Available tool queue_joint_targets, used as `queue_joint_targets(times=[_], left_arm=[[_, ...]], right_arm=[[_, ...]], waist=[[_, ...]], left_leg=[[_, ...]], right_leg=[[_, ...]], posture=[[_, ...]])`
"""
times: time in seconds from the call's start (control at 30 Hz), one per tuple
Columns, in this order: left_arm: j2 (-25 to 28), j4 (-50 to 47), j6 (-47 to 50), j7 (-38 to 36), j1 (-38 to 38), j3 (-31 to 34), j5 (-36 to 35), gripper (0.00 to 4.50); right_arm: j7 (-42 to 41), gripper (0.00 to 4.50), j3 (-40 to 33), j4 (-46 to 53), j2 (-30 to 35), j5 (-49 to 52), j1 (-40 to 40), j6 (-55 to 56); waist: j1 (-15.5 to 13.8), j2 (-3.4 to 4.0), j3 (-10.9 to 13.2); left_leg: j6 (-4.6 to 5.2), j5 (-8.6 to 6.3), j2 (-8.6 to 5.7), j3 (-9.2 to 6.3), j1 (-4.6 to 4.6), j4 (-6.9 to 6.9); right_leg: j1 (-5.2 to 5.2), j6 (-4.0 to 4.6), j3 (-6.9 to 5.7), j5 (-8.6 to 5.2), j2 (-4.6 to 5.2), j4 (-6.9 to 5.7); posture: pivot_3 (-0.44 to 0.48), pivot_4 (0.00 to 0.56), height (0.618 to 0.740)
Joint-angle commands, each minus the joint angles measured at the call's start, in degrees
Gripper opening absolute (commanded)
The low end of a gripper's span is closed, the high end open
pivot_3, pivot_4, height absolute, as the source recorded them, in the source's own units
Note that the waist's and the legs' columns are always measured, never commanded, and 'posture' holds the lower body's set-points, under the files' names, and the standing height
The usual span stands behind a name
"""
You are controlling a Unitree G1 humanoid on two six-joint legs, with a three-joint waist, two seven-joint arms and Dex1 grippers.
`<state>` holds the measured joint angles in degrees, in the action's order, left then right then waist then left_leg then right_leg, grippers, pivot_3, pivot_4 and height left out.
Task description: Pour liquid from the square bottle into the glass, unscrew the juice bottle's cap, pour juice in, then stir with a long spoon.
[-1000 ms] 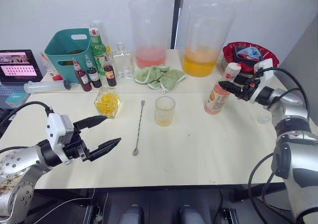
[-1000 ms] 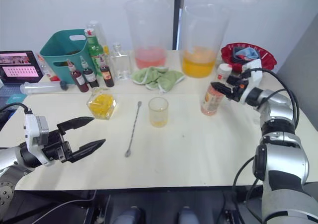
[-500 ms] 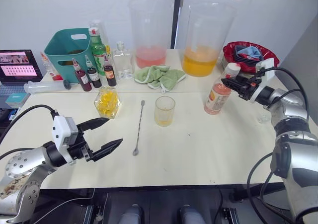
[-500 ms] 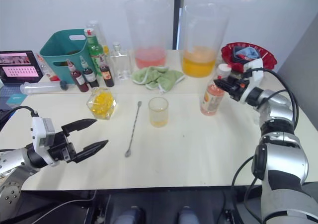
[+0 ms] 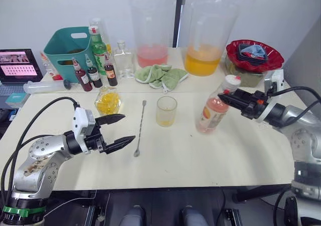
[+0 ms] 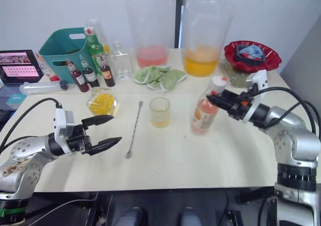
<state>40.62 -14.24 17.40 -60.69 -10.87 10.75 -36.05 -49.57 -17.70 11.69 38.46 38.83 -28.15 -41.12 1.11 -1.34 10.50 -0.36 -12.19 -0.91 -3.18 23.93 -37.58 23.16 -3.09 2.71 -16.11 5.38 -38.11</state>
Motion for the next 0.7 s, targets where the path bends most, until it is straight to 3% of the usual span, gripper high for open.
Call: queue_joint_targets(times=[0.03,0.2,0.47,0.7], left_arm=[[2.0,-0.8,-1.0,-3.9,-0.9,-1.6,0.9,4.50],[3.1,-0.1,0.7,-5.6,-3.5,-1.2,-0.7,4.50],[3.4,-1.2,0.8,-5.7,-3.1,-1.4,-0.6,4.50],[3.8,-2.4,-0.1,-5.6,-1.2,-1.0,0.3,4.50]], right_arm=[[5.5,1.23,-0.8,12.5,-1.0,6.4,-0.6,-3.7],[9.4,1.23,2.5,19.9,-2.9,11.4,0.0,-7.0],[11.3,1.23,12.6,23.4,-7.8,3.9,7.0,0.3],[14.2,1.23,15.0,22.7,-10.9,3.0,9.4,0.6]], waist=[[0.1,0.00,0.0],[-0.1,-0.01,0.0],[-0.3,-0.03,0.0],[-0.1,-0.03,0.0]], left_leg=[[0.00,0.00,0.00,0.01,0.00,0.00],[0.00,0.00,0.02,0.01,0.00,-0.05],[0.01,0.00,-0.01,0.02,0.05,-0.18],[0.00,0.01,0.03,-0.01,0.06,-0.18]], right_leg=[[0.00,0.00,0.01,0.00,0.00,0.00],[-0.03,0.00,-0.03,0.00,-0.04,0.01],[-0.09,0.00,-0.12,0.00,-0.04,0.01],[-0.05,0.00,-0.12,0.00,-0.08,-0.01]], posture=[[0.000,0.150,0.740],[0.000,0.150,0.740],[0.000,0.150,0.740],[0.000,0.150,0.740]])
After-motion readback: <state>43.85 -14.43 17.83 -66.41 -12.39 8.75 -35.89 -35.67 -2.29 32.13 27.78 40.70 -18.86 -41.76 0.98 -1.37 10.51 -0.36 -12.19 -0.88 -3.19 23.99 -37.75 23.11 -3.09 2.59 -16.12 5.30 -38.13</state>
